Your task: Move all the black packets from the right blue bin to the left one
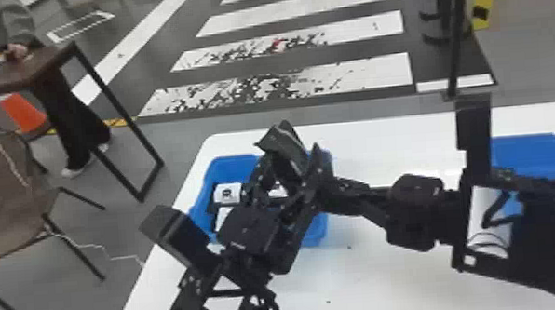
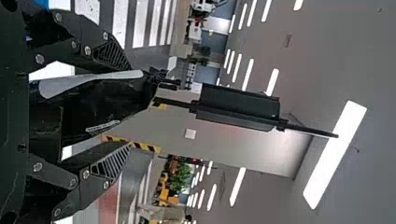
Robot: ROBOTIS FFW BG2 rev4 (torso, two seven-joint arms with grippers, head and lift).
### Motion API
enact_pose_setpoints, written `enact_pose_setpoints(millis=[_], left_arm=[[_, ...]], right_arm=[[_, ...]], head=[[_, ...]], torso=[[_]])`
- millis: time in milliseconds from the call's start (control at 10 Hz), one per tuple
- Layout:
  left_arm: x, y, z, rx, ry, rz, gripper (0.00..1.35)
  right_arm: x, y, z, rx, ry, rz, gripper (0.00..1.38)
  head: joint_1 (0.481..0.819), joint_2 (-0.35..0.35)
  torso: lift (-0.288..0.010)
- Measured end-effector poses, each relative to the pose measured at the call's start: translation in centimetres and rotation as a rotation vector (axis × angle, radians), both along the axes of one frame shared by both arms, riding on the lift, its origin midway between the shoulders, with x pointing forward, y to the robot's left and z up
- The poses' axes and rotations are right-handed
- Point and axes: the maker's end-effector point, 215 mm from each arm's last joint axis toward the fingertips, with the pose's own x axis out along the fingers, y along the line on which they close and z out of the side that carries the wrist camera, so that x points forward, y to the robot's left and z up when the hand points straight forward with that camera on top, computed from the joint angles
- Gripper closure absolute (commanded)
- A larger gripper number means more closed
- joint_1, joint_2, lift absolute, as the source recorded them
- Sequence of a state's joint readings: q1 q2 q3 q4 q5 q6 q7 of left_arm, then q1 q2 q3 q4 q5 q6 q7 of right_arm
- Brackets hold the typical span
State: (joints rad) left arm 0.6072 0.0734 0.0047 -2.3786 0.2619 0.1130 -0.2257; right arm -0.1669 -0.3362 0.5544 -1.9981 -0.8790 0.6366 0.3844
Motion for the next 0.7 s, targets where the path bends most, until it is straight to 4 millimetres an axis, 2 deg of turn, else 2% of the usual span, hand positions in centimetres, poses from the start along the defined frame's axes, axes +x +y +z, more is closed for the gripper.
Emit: enact_pose_setpoints(millis=[300,400,600,700], left_arm=[[-0.3,1.2,2.3,0.086,-0.059,0.044,1.23],[-0.3,1.4,2.7,0.086,-0.072,0.048,1.23],[-0.2,2.3,3.7,0.085,-0.102,0.08,1.23],[0.3,3.6,3.8,0.098,-0.113,0.125,1.23]], right_arm=[[-0.2,0.1,0.0,0.009,0.01,0.002,1.1],[-0.2,0.1,-0.1,0.01,0.013,0.001,0.98],[0.2,-0.2,-0.6,0.019,0.029,-0.011,0.16],[0.8,-0.9,-1.0,0.02,0.035,-0.035,0.04]], head=[[0.695,0.35],[0.695,0.35],[0.695,0.35],[0.694,0.35]], torso=[[-0.14],[-0.14],[-0.14],[-0.14]])
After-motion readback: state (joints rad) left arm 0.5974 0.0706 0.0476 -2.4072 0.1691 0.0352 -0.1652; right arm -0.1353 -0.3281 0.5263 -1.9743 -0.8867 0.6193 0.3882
